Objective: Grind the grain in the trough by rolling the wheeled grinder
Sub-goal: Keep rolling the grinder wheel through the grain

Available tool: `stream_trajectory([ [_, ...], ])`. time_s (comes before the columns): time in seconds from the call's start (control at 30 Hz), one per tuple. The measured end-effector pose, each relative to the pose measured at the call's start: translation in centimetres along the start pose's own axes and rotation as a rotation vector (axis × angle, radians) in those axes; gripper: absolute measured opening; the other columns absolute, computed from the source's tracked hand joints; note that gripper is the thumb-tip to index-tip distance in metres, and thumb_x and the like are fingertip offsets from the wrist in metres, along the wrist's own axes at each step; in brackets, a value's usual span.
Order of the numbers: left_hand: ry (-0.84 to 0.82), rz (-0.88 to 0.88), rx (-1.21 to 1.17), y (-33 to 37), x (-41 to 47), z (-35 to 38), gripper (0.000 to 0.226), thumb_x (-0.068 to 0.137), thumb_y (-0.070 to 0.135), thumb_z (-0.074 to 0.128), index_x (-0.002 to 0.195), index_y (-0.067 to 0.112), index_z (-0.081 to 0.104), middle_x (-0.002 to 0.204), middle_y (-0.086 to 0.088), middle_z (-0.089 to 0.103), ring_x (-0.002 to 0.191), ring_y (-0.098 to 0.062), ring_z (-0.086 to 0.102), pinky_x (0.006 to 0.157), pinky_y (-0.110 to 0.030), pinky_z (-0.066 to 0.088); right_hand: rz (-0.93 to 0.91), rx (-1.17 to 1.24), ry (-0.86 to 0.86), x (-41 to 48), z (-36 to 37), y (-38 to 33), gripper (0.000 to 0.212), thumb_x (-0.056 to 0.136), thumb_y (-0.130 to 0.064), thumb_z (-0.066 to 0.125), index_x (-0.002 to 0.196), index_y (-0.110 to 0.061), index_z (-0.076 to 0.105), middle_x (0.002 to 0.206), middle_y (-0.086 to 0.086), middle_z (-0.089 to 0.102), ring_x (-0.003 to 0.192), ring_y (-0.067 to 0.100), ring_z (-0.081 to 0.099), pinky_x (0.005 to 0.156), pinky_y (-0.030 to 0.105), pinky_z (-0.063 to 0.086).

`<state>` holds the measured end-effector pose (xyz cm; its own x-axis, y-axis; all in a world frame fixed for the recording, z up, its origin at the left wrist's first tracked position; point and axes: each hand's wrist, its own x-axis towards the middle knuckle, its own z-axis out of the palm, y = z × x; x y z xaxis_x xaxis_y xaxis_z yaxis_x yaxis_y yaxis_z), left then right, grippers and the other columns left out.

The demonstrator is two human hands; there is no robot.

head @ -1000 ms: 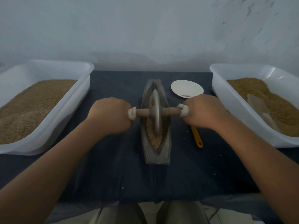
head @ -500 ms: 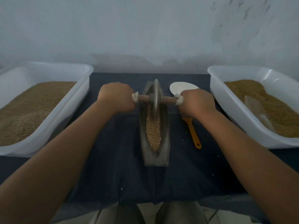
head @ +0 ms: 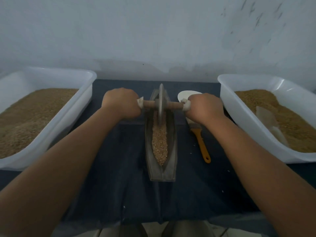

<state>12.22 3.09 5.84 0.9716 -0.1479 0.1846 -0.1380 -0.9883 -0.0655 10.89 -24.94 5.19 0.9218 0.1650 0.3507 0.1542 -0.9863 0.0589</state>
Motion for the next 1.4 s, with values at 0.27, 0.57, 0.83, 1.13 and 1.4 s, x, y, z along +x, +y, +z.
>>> stream_trajectory([
  [0.27, 0.223, 0.14, 0.103, -0.9, -9.6, 1.3, 0.038, 0.082, 0.055, 0.056, 0.057, 0.029, 0.044, 0.05, 0.013, 0.04, 0.042, -0.006, 0.034, 0.046, -0.019, 0.018, -0.141, 0.064, -0.317, -6.1, -3.3, 1.3, 0.042, 0.064, -0.068, 0.035, 0.065, -0.033, 0.057, 0.059, -0.01, 0.059, 0.057, 0.006, 0.057, 0.052, 0.033, 0.049],
  [0.57, 0.066, -0.016, -0.008, 0.0, -2.1, 0.9, 0.028, 0.08, 0.047, 0.052, 0.067, 0.023, 0.058, 0.07, 0.006, 0.06, 0.064, -0.022, 0.059, 0.059, -0.03, 0.043, -0.007, 0.057, -0.096, -0.9, -0.2, 0.2, 0.031, 0.099, -0.044, 0.052, 0.081, -0.022, 0.066, 0.083, 0.002, 0.07, 0.073, 0.023, 0.063, 0.069, 0.041, 0.051],
  [0.83, 0.164, 0.146, 0.081, -1.0, -8.4, 1.2, 0.034, 0.083, 0.053, 0.054, 0.061, 0.029, 0.048, 0.056, 0.011, 0.047, 0.047, -0.012, 0.042, 0.047, -0.023, 0.023, -0.102, 0.036, -0.271, -5.1, -1.7, 1.3, 0.043, 0.076, -0.068, 0.038, 0.064, -0.031, 0.057, 0.055, -0.009, 0.058, 0.053, 0.009, 0.056, 0.051, 0.033, 0.049],
  [1.13, 0.099, 0.006, 0.026, -0.2, -2.6, 1.0, 0.028, 0.079, 0.048, 0.055, 0.064, 0.024, 0.054, 0.067, 0.008, 0.055, 0.062, -0.024, 0.053, 0.06, -0.031, 0.042, -0.009, 0.02, -0.096, -1.4, -0.1, 0.3, 0.033, 0.096, -0.05, 0.055, 0.071, -0.028, 0.054, 0.066, -0.006, 0.057, 0.065, 0.018, 0.06, 0.058, 0.033, 0.044],
  [1.4, 0.166, 0.127, 0.105, -0.3, -6.9, 0.6, 0.031, 0.081, 0.052, 0.047, 0.063, 0.027, 0.048, 0.059, 0.01, 0.047, 0.048, -0.014, 0.038, 0.05, -0.024, 0.026, -0.053, 0.026, -0.185, -4.4, -0.9, 1.0, 0.042, 0.085, -0.063, 0.04, 0.066, -0.031, 0.058, 0.058, -0.009, 0.058, 0.054, 0.011, 0.056, 0.05, 0.03, 0.043],
])
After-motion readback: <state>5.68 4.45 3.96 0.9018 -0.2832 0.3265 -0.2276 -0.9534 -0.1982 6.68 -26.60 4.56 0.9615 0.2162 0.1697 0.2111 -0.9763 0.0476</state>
